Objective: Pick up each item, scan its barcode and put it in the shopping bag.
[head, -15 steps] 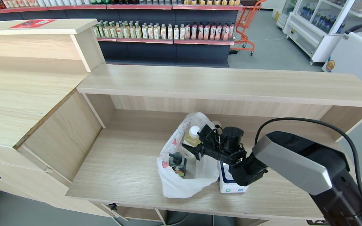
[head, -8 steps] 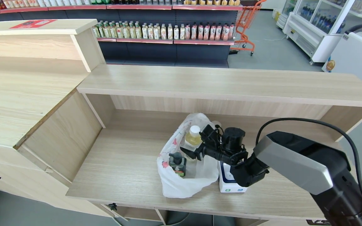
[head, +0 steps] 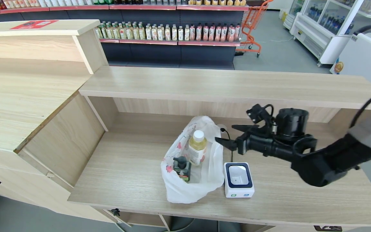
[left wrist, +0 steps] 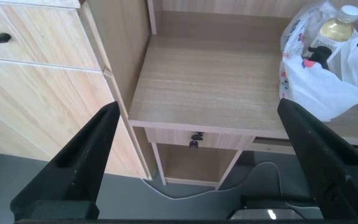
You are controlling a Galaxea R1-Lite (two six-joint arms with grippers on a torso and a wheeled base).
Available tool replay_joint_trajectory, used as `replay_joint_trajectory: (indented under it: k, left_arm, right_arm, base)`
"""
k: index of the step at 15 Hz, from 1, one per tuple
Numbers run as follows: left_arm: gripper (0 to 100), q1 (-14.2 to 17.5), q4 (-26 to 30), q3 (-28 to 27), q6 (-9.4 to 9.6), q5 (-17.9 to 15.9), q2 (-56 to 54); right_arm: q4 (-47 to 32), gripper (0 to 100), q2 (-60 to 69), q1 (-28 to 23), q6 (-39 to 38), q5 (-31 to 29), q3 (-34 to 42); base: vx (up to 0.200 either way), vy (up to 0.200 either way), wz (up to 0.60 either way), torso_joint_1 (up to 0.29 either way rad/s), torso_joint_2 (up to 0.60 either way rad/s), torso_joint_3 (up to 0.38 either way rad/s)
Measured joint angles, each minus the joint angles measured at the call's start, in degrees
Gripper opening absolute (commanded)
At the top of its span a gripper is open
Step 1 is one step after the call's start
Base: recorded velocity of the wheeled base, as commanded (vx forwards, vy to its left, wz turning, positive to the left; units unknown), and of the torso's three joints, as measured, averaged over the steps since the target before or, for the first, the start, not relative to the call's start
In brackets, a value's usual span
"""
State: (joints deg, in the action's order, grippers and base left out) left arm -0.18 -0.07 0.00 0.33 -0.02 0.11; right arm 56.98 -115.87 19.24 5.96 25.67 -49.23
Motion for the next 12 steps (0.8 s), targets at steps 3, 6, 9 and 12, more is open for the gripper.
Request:
replay_joint_trajectory:
  k: [3, 6, 9, 12]
  left_arm:
    - [100, -0.02, 0.0, 0.0, 0.0, 0.0, 0.0]
    - [100, 0.02, 0.0, 0.0, 0.02, -0.02, 0.0]
    - [100, 0.02, 0.0, 0.0, 0.02, -0.05, 0.0]
    - [100, 0.0, 0.0, 0.0, 0.02, -0.02, 0.0]
  right_arm:
    - [-13.74, 100, 16.4, -7.63, -0.79, -0.04, 9.24]
    - [-19.1, 100, 32.16, -13.79, -0.85, -1.8, 20.13]
    - [-20.71, 100, 49.23, -16.02, -0.72, -6.08, 34.45]
    - [-25.08, 100, 65.82, -16.81, -0.72, -10.15, 45.32]
  base:
    - [0.0, 0.0, 0.0, 0.0, 0.0, 0.0]
    - [0.0, 0.0, 0.0, 0.0, 0.0, 0.0]
    - [0.0, 0.0, 0.0, 0.0, 0.0, 0.0]
    - [0.0, 0.0, 0.0, 0.0, 0.0, 0.0]
